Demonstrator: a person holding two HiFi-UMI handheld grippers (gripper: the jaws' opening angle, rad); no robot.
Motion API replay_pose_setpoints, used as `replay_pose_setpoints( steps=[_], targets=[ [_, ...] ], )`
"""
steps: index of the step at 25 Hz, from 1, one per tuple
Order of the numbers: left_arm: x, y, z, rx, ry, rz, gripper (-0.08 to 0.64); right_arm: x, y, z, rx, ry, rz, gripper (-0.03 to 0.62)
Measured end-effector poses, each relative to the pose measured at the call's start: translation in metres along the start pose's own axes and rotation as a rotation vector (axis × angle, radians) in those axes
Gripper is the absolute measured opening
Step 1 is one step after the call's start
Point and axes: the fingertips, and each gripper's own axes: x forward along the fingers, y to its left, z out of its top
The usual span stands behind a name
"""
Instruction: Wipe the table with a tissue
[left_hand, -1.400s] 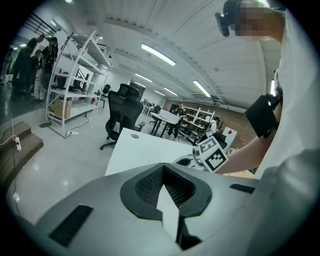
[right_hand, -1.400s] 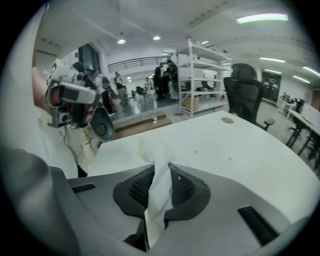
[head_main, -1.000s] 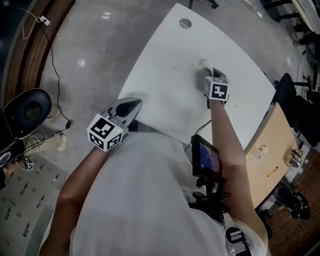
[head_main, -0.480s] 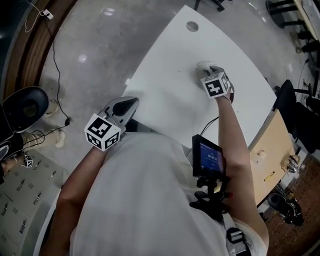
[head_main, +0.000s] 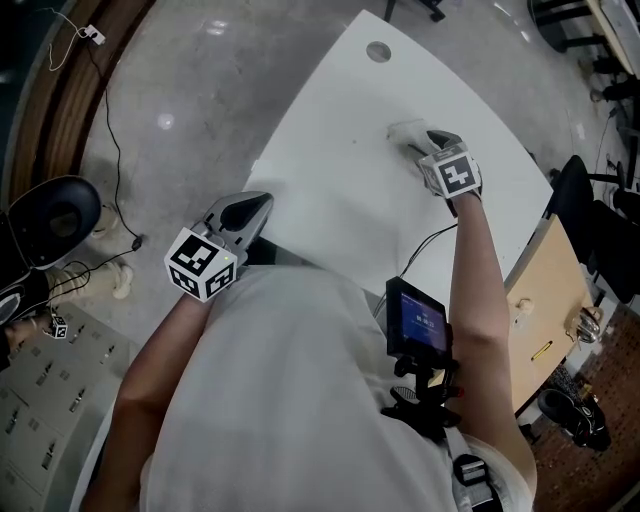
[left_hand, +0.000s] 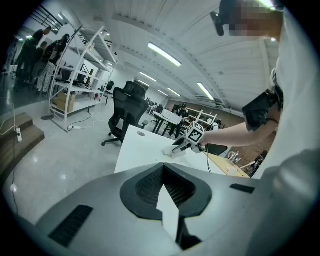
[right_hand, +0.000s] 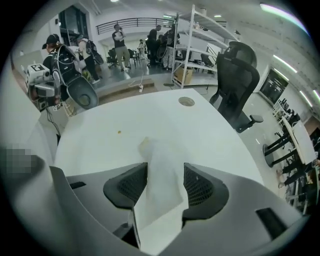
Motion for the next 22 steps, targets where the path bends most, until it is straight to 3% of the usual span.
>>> replay_pose_setpoints(
  steps=[3, 9, 15, 22],
  targets=[
    [0.0, -0.001, 0.0, 0.004, 0.003, -0.003, 0.006, -0.017, 0.001, 0.011, 0.072, -0.078, 0.036, 0.202],
    [0.003, -0.008, -0.002, 0.011, 0.003, -0.009, 0.006, -0.03, -0.033, 0.023, 0.427, -0.274, 0.07, 0.202],
    [-0.005, -0.005, -0.005, 0.006, 0.01, 0.011, 0.006, 0.012, -0.013, 0.0, 0.351, -0.146, 0.147, 0.202],
    [-0.005, -0.004, -0.005, 0.004, 0.007, 0.017, 0.005, 0.022, -0.001, 0.0, 0.289, -0.136, 0.076, 0.199]
  ],
)
